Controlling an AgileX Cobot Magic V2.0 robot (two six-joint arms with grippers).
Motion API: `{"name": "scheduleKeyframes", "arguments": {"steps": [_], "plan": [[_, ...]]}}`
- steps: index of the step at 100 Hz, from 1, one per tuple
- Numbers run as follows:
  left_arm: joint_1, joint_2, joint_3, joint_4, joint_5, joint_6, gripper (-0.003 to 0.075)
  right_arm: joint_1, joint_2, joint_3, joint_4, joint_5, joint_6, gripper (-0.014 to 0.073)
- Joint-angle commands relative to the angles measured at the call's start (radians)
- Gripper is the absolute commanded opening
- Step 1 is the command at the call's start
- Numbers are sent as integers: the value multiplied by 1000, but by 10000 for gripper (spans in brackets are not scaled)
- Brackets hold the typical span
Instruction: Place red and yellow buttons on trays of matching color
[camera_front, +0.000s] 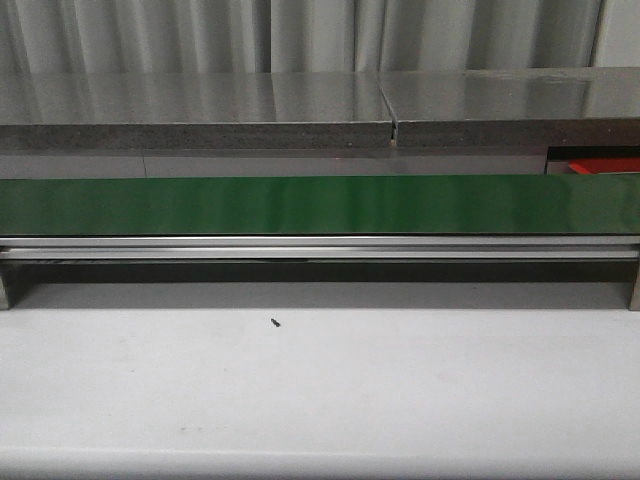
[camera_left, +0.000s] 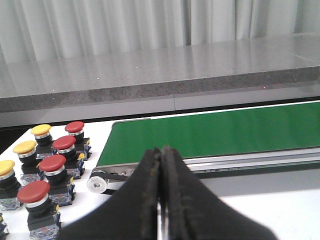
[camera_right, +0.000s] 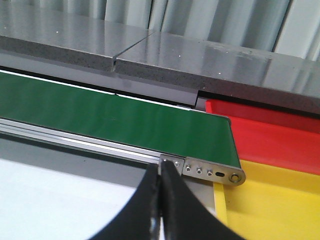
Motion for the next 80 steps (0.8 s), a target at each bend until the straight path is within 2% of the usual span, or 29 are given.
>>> {"name": "scheduleKeyframes", "arguments": {"steps": [1,30,45,70,80], "plan": [[-10,-30,7,-7,-88,-12,-19,-5,-11,0,-1,-81,-2,-69],[-10,-30,7,-10,-105,-12,-19,-5,-11,0,-1,-81,-2,-69],[-10,-25,-28,-101,-99,-12,-19,-5,-11,0,-1,-81,-2,-69],[-10,153,-245,-128,11,-12,-19,-5,-11,0,-1,-81,-2,-69],[-10,281,-370,-138,123,-12,-19,-5,-11,0,-1,-81,-2,-69]]}}
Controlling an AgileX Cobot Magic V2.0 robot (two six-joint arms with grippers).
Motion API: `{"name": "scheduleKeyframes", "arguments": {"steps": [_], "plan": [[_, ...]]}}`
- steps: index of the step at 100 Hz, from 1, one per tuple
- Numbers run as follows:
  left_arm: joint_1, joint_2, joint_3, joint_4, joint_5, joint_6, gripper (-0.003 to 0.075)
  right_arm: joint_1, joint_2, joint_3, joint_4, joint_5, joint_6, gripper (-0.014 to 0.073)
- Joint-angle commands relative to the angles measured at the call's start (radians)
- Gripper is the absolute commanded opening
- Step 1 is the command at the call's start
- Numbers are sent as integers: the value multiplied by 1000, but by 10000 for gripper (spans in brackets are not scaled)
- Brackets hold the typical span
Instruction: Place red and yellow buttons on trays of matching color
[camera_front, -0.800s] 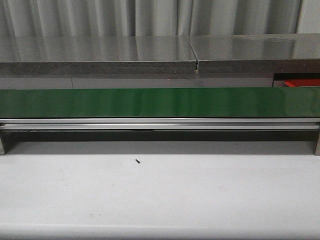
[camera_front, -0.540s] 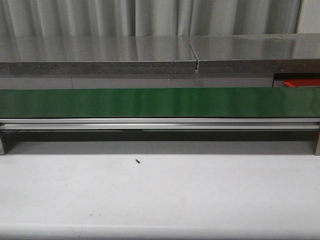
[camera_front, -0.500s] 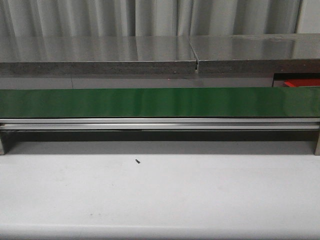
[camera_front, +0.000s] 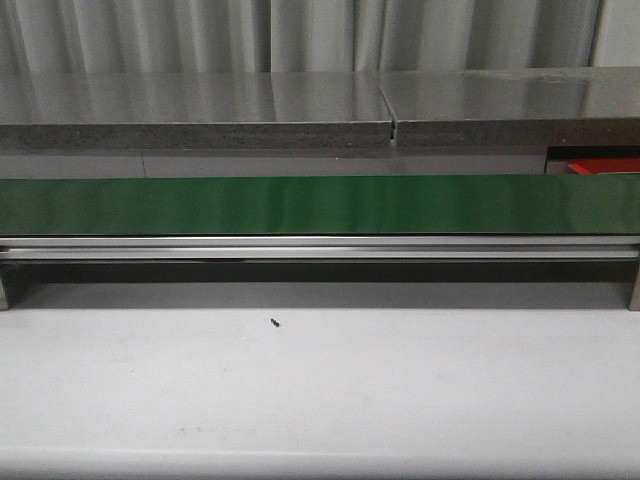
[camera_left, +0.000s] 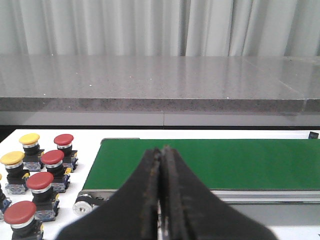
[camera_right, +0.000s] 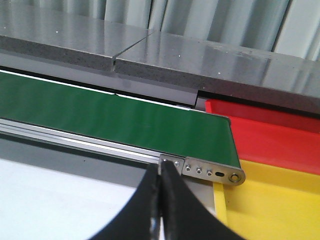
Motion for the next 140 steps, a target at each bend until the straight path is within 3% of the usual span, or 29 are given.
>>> {"name": "scheduleKeyframes", "arguments": {"steps": [1,24,39,63,68,75,92,99,122,140], "plan": [[-10,122,-147,-21,23,-12,-19,-5,-11,0,-1,-81,-2,-69],[-10,431,-443,-25,365,-12,-19,-5,-11,0,-1,-81,-2,-69],[-10,555,-528,-28,387,-12,-19,-5,-11,0,-1,-81,-2,-69],[-10,671,-533,-63,387,-12,-13,-5,-11,0,-1,-81,-2,-69],[-10,687,-533,-84,387,-12,20,-5,-11,0,-1,-81,-2,-69],[-10,705,-533,-90,394,-5,132,-5,-11,0,-1,-81,-2,-69],[-10,723,-533,-90,401,-12,604,-5,-11,0,-1,-81,-2,-69],[-10,723,-533,-91,397,-12,708,-5,-11,0,-1,-81,-2,-69],[13,723,-537,-85,412,-43,655,-5,-11,0,-1,-81,-2,-69],[170,781,-597,-73,485,-67,655,-5,-11,0,-1,-81,-2,-69]]}}
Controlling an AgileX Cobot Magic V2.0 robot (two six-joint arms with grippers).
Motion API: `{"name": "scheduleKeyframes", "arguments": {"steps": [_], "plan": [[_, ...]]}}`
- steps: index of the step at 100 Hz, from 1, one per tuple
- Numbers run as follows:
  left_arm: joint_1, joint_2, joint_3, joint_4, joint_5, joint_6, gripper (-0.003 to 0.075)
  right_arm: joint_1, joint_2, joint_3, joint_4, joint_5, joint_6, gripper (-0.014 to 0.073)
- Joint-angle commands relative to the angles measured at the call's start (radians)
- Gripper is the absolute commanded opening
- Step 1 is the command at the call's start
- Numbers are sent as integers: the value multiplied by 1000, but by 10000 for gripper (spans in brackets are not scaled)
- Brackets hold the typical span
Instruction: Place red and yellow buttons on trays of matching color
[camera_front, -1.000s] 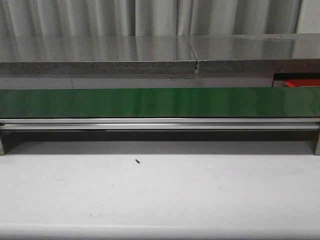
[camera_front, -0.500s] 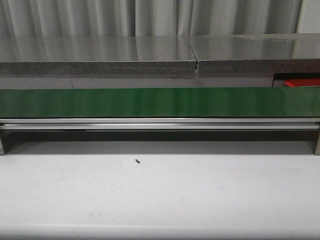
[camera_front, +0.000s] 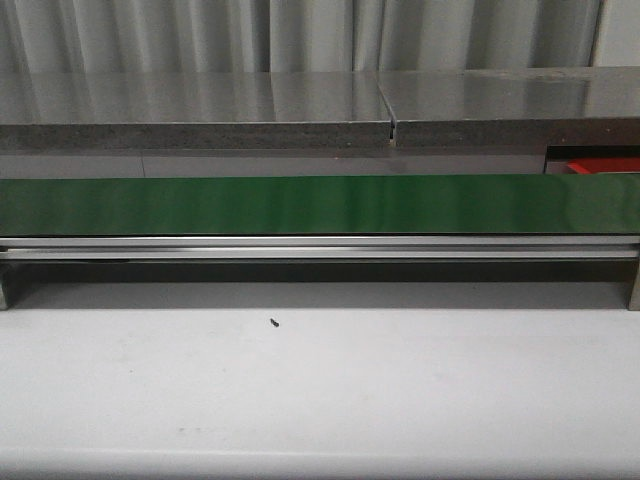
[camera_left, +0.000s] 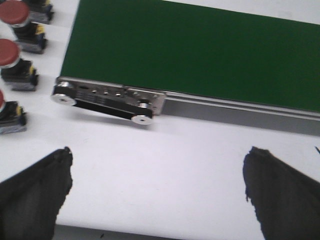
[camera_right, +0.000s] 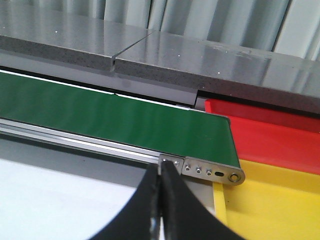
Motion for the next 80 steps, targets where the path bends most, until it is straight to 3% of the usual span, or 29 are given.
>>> {"name": "scheduleKeyframes", "arguments": {"steps": [1,15,37,80], "plan": [[79,36,-70,-2,-15,-17,654,-5,-11,0,-1,-81,-2,-69],[207,136,-128,-28,-17,-17,650,-5,-11,0,-1,-81,-2,-69],[318,316,-193,-30,-26,-17,650,-5,-11,0,-1,-81,-2,-69],[392,578,-296,-30,-48,-17,650,-5,-11,0,-1,-81,-2,-69]]}}
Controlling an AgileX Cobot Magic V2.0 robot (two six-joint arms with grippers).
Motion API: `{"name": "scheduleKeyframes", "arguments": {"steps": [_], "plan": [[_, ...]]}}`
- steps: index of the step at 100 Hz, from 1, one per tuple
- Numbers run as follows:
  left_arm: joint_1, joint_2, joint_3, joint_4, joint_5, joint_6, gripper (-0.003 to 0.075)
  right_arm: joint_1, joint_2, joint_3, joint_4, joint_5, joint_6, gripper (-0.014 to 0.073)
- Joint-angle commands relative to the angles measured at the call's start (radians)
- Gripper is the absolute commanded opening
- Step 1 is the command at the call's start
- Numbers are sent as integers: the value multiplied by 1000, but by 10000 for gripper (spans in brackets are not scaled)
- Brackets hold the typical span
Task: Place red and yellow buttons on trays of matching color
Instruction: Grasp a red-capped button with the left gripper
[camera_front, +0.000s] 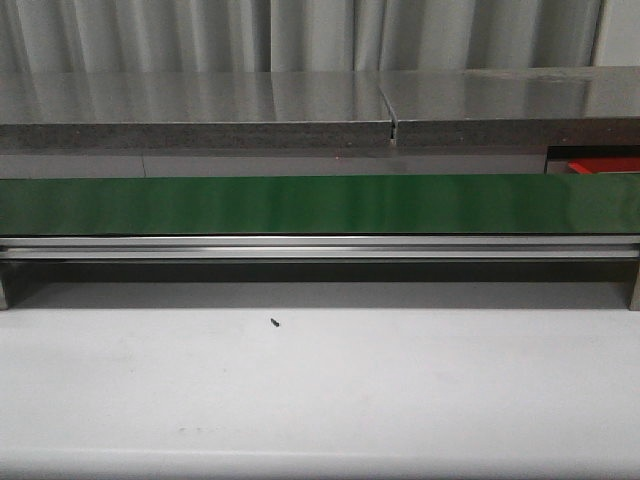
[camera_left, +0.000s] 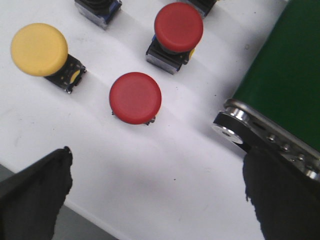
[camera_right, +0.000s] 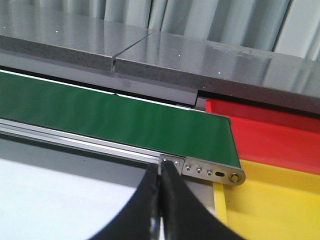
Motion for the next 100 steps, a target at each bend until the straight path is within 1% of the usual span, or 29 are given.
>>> {"name": "scheduleKeyframes", "arguments": {"steps": [1,31,52,63,70,79,91,100], "plan": [[5,9,-50,-13,-45,-11,650,-5,-11,0,-1,-81,-2,-69],[5,147,-134,-10,-50,-11,650,-5,-11,0,-1,-81,-2,-69],[5,231,-193,-7,-22,-11,649,-5,-11,0,-1,-81,-2,-69],[5,248,-197,-3,-22,-11,620,-5,-11,0,-1,-81,-2,-69],[5,254,-197,-5,-22,-11,579,-5,-11,0,-1,-81,-2,-69],[5,263,-197,-5,-20,-11,504,-5,-11,0,-1,-81,-2,-69],[5,265,-197,-5,-20,-11,362,-5,-11,0,-1,-81,-2,-69],[5,265,-197,-5,-20,-11,235,-5,-11,0,-1,-81,-2,-69]]}}
